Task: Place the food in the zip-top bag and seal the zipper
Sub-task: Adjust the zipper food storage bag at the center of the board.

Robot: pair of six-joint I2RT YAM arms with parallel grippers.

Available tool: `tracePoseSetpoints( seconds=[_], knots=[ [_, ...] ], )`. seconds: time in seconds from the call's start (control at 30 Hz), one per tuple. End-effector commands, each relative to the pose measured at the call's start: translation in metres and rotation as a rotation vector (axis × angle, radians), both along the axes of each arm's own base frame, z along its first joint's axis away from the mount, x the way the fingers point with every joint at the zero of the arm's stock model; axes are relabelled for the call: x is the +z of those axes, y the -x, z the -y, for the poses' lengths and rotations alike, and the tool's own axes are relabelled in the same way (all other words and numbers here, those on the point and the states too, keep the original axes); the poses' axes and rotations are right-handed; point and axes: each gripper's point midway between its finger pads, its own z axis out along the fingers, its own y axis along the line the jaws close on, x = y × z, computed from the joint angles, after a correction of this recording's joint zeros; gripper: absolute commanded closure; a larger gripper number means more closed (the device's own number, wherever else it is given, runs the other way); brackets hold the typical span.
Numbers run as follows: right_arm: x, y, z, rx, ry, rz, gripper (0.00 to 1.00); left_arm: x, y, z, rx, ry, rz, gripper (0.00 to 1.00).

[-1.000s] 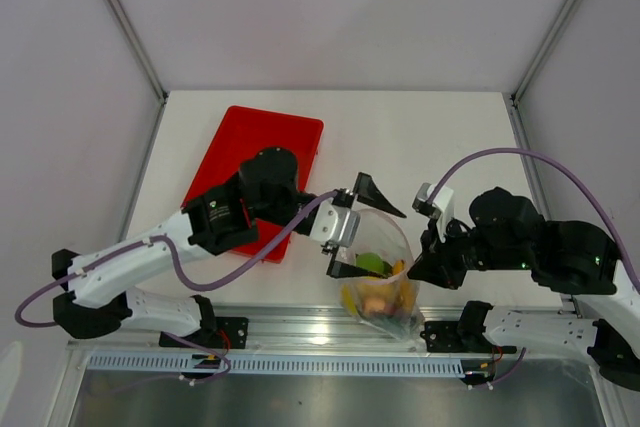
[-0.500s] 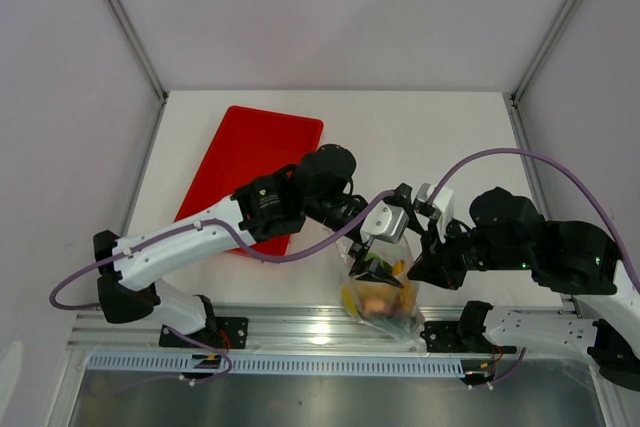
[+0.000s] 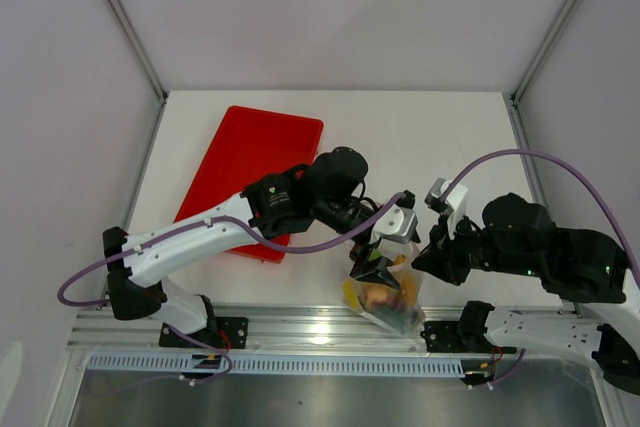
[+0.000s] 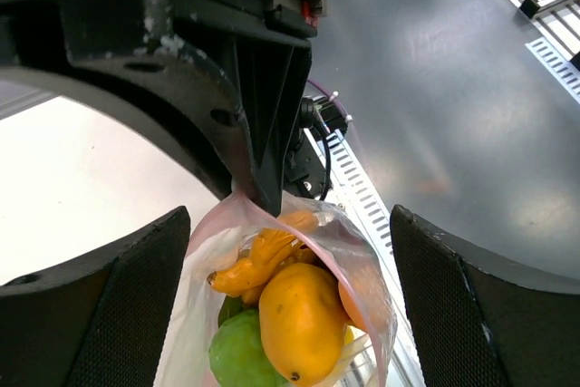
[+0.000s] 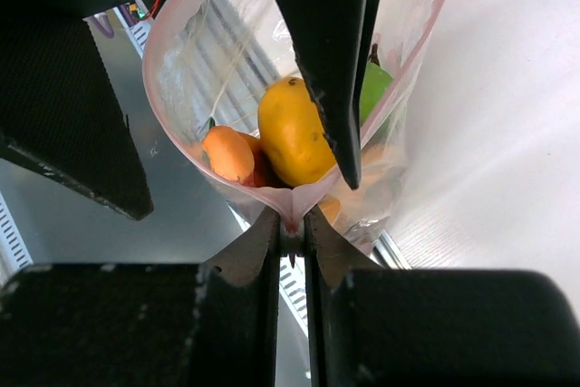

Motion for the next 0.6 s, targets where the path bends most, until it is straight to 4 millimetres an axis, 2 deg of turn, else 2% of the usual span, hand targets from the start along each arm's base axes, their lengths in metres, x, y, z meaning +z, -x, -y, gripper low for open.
tracePoseSetpoints(
  seconds=[0.0, 0.07, 0.2, 0.3, 0.47, 0.53, 0.57],
  knots=[
    [0.022, -0.009, -0.010, -0.034, -0.114, 0.053, 1.00, 0.006, -0.004, -0.003, 0.038, -0.008, 0.010, 0.10],
    [0.019, 0.000, -0.014, 0.015, -0.119, 0.022, 1.00, 0.007, -0.008, -0.003, 0.060, 0.000, 0.026, 0.10],
    [0.010, 0.001, -0.016, 0.018, -0.104, 0.000, 1.00, 0.013, -0.010, -0.001, 0.069, 0.021, 0.037, 0.09],
    [0.010, 0.010, -0.023, 0.073, -0.123, -0.021, 1.00, 0.013, -0.017, 0.002, 0.102, 0.046, 0.057, 0.00],
    [0.015, 0.008, -0.024, 0.075, -0.133, -0.009, 1.00, 0.012, -0.017, 0.006, 0.081, 0.045, 0.070, 0.01],
    [0.019, 0.007, -0.023, 0.069, -0.143, 0.005, 1.00, 0.005, -0.016, 0.007, 0.069, 0.017, 0.062, 0.00],
    [0.020, 0.002, -0.022, 0.043, -0.141, 0.021, 1.00, 0.004, -0.015, 0.006, 0.063, 0.008, 0.057, 0.02]
  ],
)
